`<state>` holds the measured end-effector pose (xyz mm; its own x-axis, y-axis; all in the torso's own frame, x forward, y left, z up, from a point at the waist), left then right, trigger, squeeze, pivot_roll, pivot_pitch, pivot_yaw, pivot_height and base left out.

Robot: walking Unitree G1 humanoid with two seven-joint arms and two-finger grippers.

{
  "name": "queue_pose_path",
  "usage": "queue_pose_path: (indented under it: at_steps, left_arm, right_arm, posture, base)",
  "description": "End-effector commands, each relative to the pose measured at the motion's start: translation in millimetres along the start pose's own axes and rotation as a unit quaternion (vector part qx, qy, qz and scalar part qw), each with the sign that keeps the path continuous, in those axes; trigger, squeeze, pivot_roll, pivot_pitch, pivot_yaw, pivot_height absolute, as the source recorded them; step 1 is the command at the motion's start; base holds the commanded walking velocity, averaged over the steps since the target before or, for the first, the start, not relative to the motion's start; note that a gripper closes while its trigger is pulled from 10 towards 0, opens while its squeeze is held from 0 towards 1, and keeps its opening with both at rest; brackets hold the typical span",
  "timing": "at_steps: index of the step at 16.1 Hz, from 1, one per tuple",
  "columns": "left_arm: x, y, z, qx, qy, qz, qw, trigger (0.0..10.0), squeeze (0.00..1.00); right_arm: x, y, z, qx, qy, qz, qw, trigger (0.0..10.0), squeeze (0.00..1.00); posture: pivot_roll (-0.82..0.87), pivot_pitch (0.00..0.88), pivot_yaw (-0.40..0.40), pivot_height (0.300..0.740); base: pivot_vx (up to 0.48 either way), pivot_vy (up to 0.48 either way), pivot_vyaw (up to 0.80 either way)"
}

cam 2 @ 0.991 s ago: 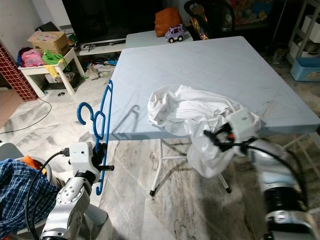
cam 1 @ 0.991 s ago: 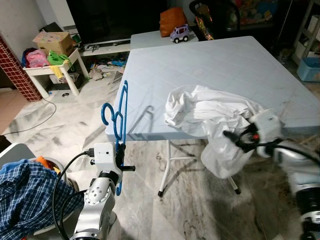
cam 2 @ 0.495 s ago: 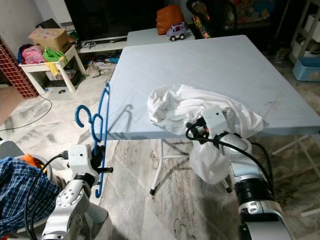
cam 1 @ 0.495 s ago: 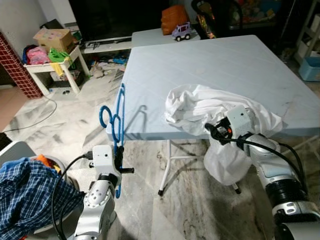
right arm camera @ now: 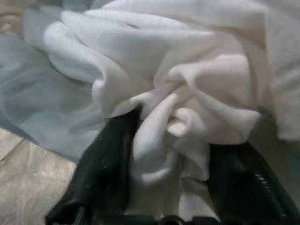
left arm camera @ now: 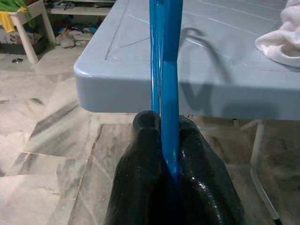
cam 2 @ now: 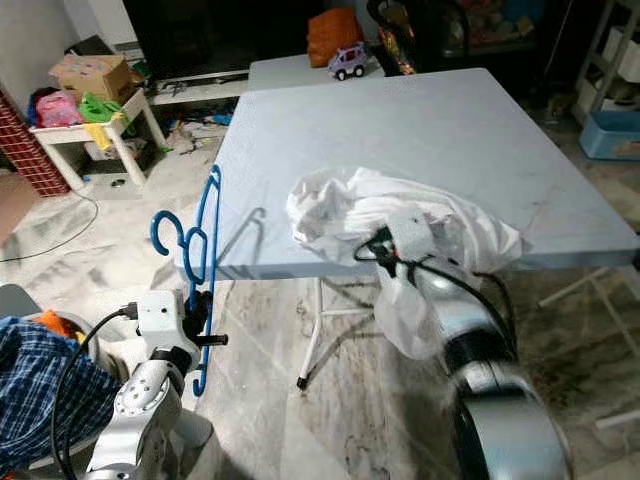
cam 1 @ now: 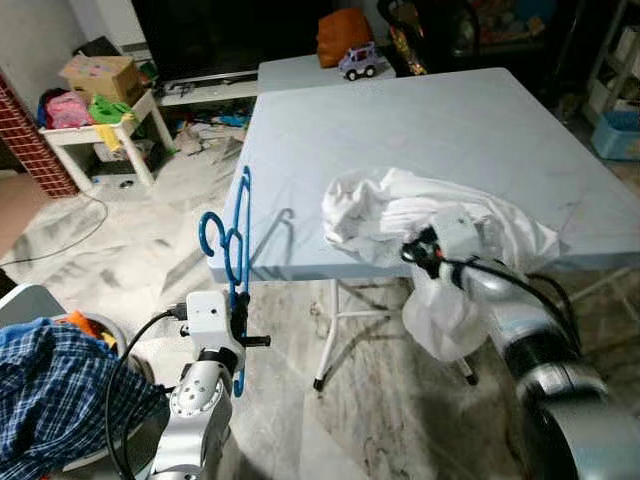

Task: Hang hanger

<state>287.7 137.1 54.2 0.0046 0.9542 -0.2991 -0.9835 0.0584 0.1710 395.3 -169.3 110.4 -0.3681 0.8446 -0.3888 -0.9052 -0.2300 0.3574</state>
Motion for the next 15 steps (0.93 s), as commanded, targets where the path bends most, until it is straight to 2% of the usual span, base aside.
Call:
queue_pose_path:
  at_steps: [1, 3, 8, 10, 12, 15]
  left_arm:
    - [3.6, 1.1, 4.7, -0.009, -0.004, 0.01, 1.0, 10.0, 0.0]
    - [3.4, 1.8, 4.6, -0.009, -0.004, 0.011, 1.0, 10.0, 0.0]
    - [4.5, 4.1, 4.6, -0.011, -0.002, 0.018, 1.0, 10.0, 0.0]
    - [4.9, 4.8, 4.7, -0.013, -0.001, 0.023, 1.0, 10.0, 0.0]
    - [5.8, 5.9, 4.2, -0.013, -0.002, 0.031, 0.999, 10.0, 0.0]
    - [8.3, 6.3, 4.6, -0.017, -0.005, 0.041, 0.999, 10.0, 0.0]
  right_arm:
    - [4.5, -6.1, 14.6, -0.011, 0.007, 0.001, 1.0, 0.0, 0.0]
    - [5.2, -8.5, 19.2, -0.012, 0.007, -0.001, 1.0, 0.0, 0.0]
    - [6.8, -18.2, 50.5, -0.025, 0.011, -0.014, 1.0, 0.0, 0.0]
    - [4.5, -19.7, 70.1, -0.051, -0.012, -0.024, 0.998, 0.0, 0.0]
    - [1.0, -19.5, 102.0, -0.098, -0.027, -0.033, 0.994, 0.0, 0.0]
    - [-12.9, -11.6, 156.3, -0.178, -0.056, -0.06, 0.981, 0.0, 0.0]
  posture:
    - [-0.05, 0.0, 0.078, 0.74]
    - [-0.04, 0.0, 0.075, 0.74]
    - [-0.02, 0.0, 0.061, 0.74]
    - [-0.02, 0.0, 0.058, 0.74]
    - [-0.01, 0.0, 0.047, 0.74]
    - [0.0, 0.0, 0.038, 0.74]
  base:
    - [0.0, 0.0, 0.0]
    - [0.0, 0.0, 0.0]
    - [0.0, 0.0, 0.0]
    - [0.0, 0.0, 0.0]
    - [0.0, 0.0, 0.0]
    - [0.0, 0.0, 0.0]
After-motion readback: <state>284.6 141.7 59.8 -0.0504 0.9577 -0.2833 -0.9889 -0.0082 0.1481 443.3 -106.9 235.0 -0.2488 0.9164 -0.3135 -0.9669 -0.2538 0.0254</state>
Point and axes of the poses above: a point about 5 cm out from each wrist's last joint towards the gripper, its own y axis pointing back from the gripper into the wrist, its own z axis along the axis of the wrist's last joint, x = y × z, the point moved 2 cm from there along -y, pointing out of the wrist towards the gripper, and after that the axes turned 9 degrees about y, right-handed, at the moved point
